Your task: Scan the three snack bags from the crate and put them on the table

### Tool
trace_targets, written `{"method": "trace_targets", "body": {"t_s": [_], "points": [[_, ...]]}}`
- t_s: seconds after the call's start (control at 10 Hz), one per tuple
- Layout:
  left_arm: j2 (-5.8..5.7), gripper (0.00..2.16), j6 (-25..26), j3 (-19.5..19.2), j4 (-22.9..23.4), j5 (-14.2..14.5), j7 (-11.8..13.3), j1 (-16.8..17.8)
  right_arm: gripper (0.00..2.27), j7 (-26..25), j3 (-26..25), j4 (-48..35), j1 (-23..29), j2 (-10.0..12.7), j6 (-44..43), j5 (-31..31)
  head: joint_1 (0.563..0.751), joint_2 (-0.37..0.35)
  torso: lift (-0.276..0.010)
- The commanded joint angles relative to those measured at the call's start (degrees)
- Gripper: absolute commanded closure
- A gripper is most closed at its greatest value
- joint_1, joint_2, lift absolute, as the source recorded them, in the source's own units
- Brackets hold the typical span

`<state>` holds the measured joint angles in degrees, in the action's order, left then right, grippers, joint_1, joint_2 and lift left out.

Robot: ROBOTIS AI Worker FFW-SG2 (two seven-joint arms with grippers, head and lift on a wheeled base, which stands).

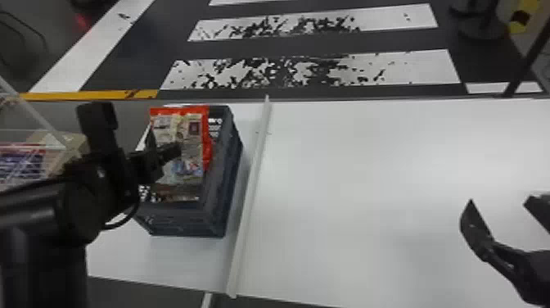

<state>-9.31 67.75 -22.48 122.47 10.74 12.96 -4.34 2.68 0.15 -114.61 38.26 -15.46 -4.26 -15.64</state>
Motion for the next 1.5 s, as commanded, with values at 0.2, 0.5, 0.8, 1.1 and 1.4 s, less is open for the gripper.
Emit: {"method": "trace_targets", "body": {"t_s": [0.2,0.5,0.8,1.1,1.4], "points": [[-0.01,2.12,0.4,-1.5,5.9,0.8,-0.8,-2.5,0.05,0.0,0.2,-0.2,0.1,0.1,0.0,-0.1,0.695,0.191,-0.094],[0.35,2.13,0.2,-1.9,10.8,1.5,-1.6,-4.4,0.05,0.2,0.2,-0.3,0.2,0.0,-0.2,-0.9,0.695,0.198,-0.094],[0.7,2.13,0.6,-3.6,15.8,4.3,-1.9,-6.0,0.05,0.2,0.1,-0.8,0.5,0.1,-0.7,-1.1,0.695,0.191,-0.094],[1.58,2.13,2.5,-8.1,24.2,10.9,-2.2,-9.0,0.05,0.2,-0.2,-1.3,0.6,0.3,-1.4,-1.1,0.695,0.185,-0.094],[2.72,2.13,7.3,-10.7,29.8,20.0,-1.0,-9.8,0.05,0.2,-1.0,-3.2,0.6,0.9,-1.1,-1.1,0.695,0.157,-0.094]]}}
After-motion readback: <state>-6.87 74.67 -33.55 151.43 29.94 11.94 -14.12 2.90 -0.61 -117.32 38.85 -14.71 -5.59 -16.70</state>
